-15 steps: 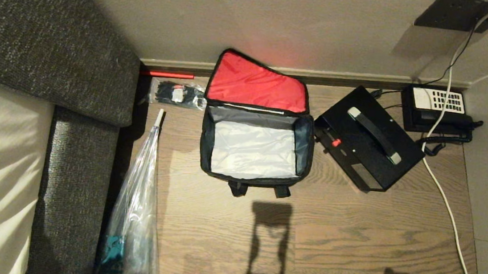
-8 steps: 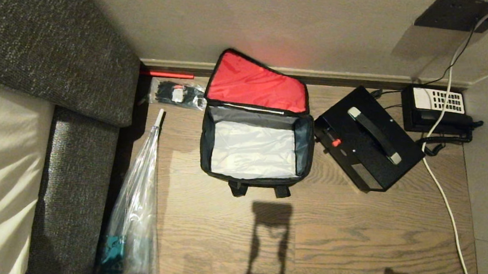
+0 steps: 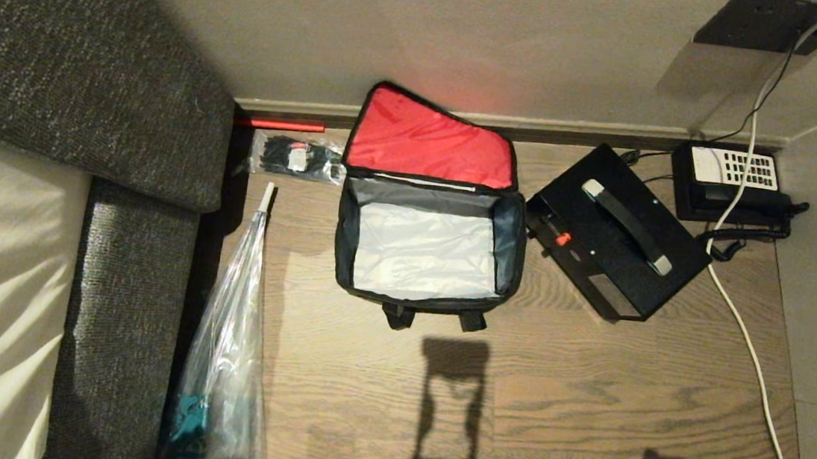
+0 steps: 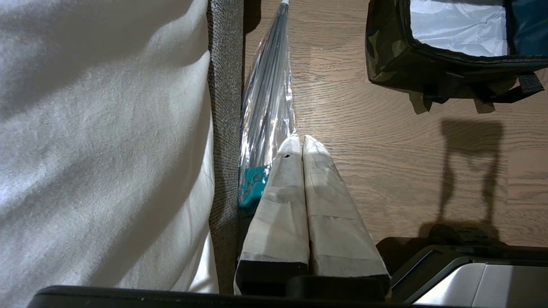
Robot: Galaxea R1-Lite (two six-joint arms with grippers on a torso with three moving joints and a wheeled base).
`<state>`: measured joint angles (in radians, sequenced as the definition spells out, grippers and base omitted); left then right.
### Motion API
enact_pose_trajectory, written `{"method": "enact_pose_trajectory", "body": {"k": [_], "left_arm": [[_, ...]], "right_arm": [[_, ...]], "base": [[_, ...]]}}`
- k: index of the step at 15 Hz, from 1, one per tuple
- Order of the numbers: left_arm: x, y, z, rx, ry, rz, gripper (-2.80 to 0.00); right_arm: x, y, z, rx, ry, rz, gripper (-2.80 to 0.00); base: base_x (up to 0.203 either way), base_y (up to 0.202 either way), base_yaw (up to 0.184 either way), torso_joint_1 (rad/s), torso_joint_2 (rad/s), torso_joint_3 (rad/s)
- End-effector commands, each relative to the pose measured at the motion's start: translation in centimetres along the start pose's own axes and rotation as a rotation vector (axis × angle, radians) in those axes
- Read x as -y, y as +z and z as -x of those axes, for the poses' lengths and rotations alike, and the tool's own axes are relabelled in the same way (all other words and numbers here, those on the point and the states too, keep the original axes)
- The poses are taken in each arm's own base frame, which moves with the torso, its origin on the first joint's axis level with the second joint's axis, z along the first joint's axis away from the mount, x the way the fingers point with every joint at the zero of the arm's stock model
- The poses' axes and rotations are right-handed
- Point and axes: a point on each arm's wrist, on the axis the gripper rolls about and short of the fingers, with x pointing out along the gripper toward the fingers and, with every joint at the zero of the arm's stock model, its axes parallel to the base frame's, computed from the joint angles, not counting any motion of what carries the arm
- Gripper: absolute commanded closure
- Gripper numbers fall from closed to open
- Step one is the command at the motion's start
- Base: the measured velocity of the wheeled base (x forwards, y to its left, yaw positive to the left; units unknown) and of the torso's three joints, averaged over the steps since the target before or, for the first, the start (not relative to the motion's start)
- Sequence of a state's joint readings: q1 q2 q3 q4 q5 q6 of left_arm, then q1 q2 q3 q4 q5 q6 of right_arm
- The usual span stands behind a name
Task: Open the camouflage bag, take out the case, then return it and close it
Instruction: Grip the handle again
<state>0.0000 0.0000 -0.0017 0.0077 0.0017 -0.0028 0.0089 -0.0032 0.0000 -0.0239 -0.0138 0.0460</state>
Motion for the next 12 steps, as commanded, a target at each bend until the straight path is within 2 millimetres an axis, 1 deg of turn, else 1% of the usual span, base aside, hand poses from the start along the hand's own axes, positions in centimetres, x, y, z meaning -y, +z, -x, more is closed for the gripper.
{"method": "enact_pose_trajectory", "body": {"k": [1,12], "left_arm": [[0.0,-0.01,0.01,0.001,0.0,0.0,0.0],[0.0,-0.01,0.01,0.001,0.0,0.0,0.0]], "right_arm": [[0.02,-0.4,0.13,0.017,0.001,0.0,0.0],[0.02,-0.4,0.13,0.017,0.001,0.0,0.0]], "base": [[0.0,0.0,0.0,0.0,0.0,0.0],[0.0,0.0,0.0,0.0,0.0,0.0]]}}
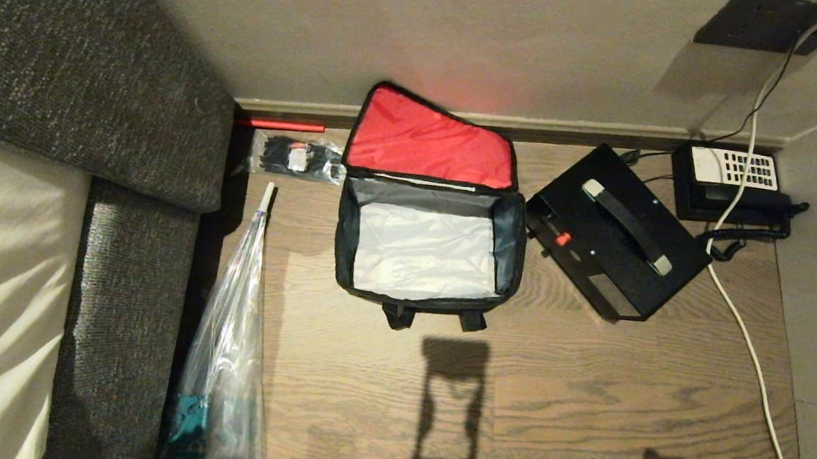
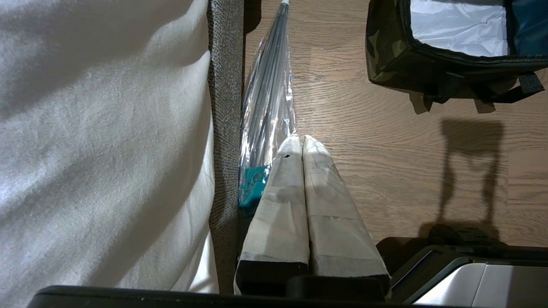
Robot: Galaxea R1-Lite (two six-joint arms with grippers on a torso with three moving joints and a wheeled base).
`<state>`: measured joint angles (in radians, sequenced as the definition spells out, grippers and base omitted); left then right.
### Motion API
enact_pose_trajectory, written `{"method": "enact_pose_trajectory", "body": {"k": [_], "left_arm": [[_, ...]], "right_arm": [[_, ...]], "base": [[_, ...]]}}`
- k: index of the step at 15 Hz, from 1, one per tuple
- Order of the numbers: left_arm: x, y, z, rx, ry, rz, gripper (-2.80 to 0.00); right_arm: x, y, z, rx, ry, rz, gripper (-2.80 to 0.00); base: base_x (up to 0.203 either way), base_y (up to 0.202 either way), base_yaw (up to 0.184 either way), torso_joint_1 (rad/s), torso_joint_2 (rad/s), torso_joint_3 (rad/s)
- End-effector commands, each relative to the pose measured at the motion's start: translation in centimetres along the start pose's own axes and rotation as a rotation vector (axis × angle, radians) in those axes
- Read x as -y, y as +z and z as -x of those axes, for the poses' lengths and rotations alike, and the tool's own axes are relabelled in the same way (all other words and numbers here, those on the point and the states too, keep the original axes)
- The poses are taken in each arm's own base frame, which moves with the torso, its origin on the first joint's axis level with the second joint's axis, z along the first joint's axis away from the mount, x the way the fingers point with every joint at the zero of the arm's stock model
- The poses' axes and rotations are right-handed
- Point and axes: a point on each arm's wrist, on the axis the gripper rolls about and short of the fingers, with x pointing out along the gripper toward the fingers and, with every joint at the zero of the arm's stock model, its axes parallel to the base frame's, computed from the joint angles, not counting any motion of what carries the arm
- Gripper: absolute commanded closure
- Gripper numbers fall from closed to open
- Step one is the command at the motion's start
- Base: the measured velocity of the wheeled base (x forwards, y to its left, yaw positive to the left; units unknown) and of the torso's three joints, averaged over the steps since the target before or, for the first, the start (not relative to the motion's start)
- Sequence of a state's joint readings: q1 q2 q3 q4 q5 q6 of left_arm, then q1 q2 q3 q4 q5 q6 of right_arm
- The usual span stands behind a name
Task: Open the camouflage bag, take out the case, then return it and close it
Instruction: Grip the handle again
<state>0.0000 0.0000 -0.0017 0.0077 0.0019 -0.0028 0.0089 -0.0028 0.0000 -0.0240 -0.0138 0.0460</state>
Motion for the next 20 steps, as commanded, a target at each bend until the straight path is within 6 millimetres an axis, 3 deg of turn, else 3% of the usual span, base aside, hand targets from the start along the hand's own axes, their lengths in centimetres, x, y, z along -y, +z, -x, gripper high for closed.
{"method": "enact_pose_trajectory", "body": {"k": [1,18,20], "left_arm": [[0.0,-0.01,0.01,0.001,0.0,0.0,0.0],[0.0,-0.01,0.01,0.001,0.0,0.0,0.0],[0.0,-0.01,0.01,0.001,0.0,0.0,0.0]], "right_arm": [[0.02,-0.4,0.13,0.018,0.001,0.0,0.0],[-0.02,-0.41,0.16,0.01,0.017,0.061,0.0],[-0.06,0.42,0.5,0.018,0.024,0.063,0.0]], "base": [[0.0,0.0,0.0,0.0,0.0,0.0],[0.0,0.0,0.0,0.0,0.0,0.0],[0.0,0.0,0.0,0.0,0.0,0.0]]}}
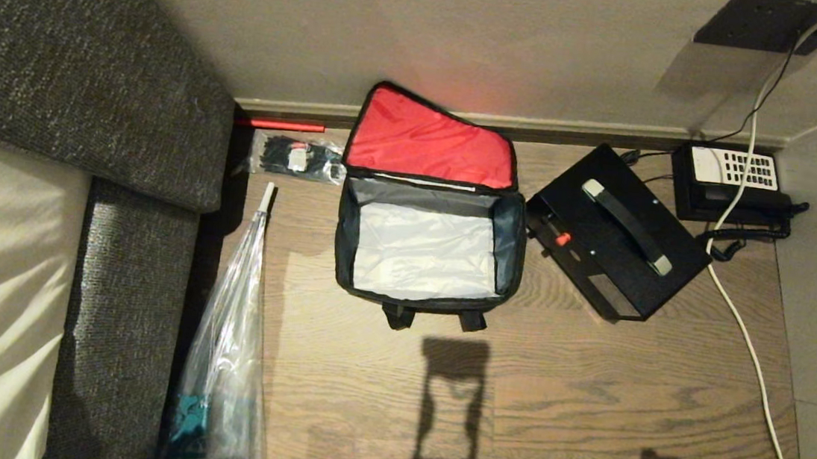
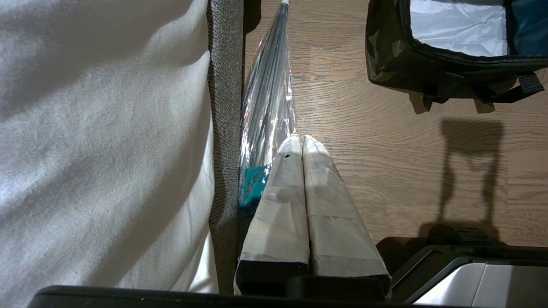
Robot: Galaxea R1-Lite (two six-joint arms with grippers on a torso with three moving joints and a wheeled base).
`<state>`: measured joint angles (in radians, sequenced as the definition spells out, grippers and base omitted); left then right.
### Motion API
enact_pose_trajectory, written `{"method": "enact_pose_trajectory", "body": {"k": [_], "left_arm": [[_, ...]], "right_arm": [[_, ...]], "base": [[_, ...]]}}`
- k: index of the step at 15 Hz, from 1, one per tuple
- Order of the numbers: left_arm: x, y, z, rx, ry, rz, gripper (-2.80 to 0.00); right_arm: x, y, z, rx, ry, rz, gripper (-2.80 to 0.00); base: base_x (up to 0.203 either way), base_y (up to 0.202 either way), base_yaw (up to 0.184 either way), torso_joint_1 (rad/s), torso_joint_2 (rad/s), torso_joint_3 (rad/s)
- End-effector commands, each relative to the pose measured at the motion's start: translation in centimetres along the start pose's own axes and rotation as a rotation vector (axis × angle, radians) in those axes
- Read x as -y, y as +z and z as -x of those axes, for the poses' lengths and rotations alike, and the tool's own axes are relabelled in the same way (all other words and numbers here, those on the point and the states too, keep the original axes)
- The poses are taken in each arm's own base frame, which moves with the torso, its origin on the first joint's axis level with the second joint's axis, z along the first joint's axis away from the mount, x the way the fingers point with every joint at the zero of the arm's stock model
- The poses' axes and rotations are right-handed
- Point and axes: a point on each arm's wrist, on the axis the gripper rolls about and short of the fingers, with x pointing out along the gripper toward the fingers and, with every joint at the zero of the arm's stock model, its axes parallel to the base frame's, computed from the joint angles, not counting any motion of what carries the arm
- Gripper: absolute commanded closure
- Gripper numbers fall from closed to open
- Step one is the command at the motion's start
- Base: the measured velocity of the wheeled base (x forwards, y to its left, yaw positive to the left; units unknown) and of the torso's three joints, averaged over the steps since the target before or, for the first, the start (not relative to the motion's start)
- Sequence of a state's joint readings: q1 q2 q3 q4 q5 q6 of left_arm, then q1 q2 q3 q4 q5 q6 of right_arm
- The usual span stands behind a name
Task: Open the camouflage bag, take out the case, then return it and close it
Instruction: Grip the handle again
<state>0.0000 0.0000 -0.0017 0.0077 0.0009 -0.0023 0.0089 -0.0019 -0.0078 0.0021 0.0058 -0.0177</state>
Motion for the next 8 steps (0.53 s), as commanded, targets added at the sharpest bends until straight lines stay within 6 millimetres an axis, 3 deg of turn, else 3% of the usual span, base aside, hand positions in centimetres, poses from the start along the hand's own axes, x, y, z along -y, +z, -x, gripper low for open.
{"method": "enact_pose_trajectory", "body": {"k": [1,3,6,8], "left_arm": [[0.0,0.0,0.0,0.001,0.001,0.001,0.0],[0.0,0.0,0.0,0.001,0.001,0.001,0.0],[0.0,0.0,0.0,0.001,0.001,0.001,0.0],[0.0,0.0,0.0,0.001,0.001,0.001,0.0]], "right_arm": [[0.0,1.7,1.1,0.048,0.022,-0.003,0.0],[-0.1,3.7,3.2,-0.04,0.077,-0.024,0.0],[-0.4,4.9,6.5,-0.218,0.182,-0.098,0.0],[-0.4,6.2,5.6,-0.296,0.206,-0.133,0.0]], "base": [[0.0,0.0,0.0,0.0,0.0,0.0],[0.0,0.0,0.0,0.0,0.0,0.0],[0.0,0.0,0.0,0.0,0.0,0.0],[0.0,0.0,0.0,0.0,0.0,0.0]]}}
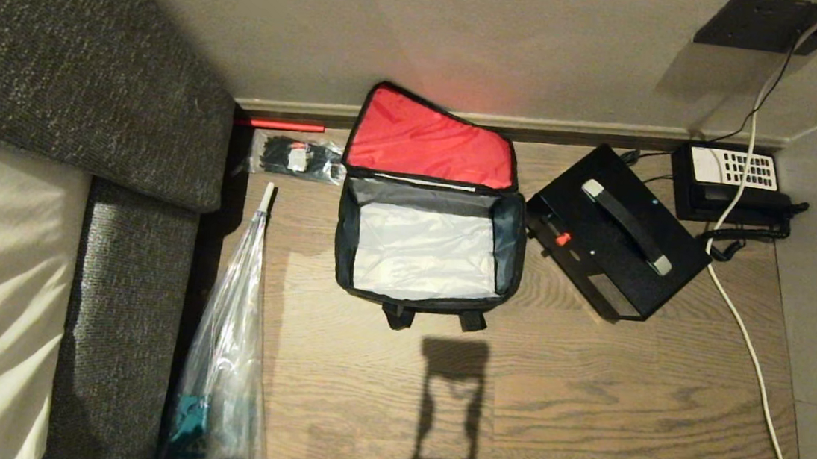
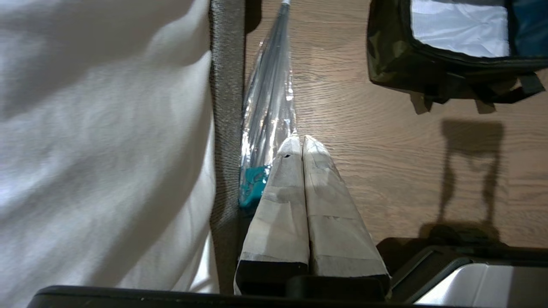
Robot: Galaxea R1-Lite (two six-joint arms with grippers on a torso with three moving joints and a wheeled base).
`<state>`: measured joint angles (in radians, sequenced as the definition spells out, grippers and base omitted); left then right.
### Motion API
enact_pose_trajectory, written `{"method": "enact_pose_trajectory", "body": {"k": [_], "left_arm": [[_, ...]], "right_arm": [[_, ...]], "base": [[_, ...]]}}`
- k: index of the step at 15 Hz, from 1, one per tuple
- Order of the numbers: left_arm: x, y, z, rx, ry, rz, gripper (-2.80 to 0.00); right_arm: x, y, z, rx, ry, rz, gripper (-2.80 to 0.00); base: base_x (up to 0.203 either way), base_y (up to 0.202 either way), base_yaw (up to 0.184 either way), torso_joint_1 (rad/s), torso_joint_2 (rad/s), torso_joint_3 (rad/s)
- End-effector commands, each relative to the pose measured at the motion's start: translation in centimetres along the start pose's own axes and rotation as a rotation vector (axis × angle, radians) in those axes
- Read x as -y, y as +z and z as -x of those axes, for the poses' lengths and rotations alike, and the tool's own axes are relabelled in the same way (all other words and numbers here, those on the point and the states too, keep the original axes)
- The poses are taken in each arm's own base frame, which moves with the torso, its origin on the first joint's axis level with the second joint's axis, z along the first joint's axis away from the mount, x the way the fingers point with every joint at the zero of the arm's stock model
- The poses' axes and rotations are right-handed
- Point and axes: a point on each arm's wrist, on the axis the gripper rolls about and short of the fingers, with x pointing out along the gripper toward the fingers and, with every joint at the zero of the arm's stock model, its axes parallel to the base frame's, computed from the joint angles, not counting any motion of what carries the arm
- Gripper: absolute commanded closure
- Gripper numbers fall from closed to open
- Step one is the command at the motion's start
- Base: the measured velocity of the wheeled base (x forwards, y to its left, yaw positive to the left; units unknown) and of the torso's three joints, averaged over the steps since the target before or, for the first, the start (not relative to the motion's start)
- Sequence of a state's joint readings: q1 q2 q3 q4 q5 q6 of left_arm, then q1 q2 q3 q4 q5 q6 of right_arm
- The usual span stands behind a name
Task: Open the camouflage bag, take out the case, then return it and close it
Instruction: Grip the handle again
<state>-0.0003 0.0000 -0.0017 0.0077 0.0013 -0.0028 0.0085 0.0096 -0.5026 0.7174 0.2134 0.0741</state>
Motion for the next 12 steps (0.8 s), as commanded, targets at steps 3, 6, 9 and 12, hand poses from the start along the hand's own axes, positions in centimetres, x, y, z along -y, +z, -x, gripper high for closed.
{"method": "enact_pose_trajectory", "body": {"k": [3,6,9,12], "left_arm": [[0.0,0.0,0.0,0.001,0.001,-0.001,0.0],[0.0,0.0,0.0,0.001,0.001,-0.001,0.0],[0.0,0.0,0.0,0.001,0.001,-0.001,0.0],[0.0,0.0,0.0,0.001,0.001,-0.001,0.0]], "right_arm": [[0.5,6.4,-4.8,-0.226,0.013,-0.083,0.0],[1.6,12.2,-12.4,-0.385,-0.001,-0.151,0.0],[3.1,15.6,-21.7,-0.462,-0.039,-0.2,0.0],[4.9,14.9,-30.4,-0.462,-0.06,-0.215,0.0]], "base": [[0.0,0.0,0.0,0.0,0.0,0.0],[0.0,0.0,0.0,0.0,0.0,0.0],[0.0,0.0,0.0,0.0,0.0,0.0],[0.0,0.0,0.0,0.0,0.0,0.0]]}}
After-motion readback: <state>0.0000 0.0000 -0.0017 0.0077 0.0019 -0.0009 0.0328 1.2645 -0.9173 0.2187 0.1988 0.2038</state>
